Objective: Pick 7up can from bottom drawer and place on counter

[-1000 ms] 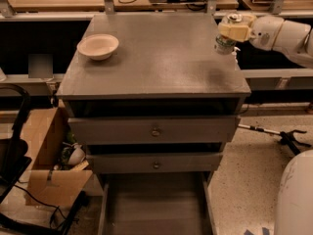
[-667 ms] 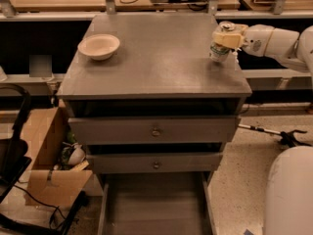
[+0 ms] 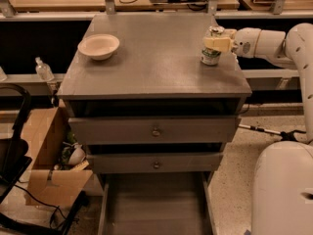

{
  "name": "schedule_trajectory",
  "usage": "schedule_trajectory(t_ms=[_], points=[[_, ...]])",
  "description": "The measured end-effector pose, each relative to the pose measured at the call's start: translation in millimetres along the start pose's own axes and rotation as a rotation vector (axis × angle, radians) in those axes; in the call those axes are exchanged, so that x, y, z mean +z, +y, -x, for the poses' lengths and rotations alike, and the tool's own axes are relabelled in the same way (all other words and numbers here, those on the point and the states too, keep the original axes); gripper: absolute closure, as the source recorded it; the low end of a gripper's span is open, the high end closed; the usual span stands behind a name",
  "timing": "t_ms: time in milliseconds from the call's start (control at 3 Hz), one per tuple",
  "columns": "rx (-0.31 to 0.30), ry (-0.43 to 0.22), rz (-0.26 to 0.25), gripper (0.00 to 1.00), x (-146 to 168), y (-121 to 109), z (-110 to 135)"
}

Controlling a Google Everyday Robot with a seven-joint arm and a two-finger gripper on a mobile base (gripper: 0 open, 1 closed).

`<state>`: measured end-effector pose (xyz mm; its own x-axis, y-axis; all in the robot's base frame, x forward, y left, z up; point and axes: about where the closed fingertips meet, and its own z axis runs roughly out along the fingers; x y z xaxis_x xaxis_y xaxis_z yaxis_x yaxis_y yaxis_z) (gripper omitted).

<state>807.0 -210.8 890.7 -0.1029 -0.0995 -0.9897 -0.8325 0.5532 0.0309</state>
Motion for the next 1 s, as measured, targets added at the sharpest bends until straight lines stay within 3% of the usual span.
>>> schedule_trajectory(t_ms=[333,667,1000], points=[[0.0,0.0,0.0,0.53,0.0,0.0,0.4],[0.0,0.0,0.0,0.3,0.1,0.1,0.4],[0.002,0.001,0.008,0.01,5.7,1.8,-0.5]])
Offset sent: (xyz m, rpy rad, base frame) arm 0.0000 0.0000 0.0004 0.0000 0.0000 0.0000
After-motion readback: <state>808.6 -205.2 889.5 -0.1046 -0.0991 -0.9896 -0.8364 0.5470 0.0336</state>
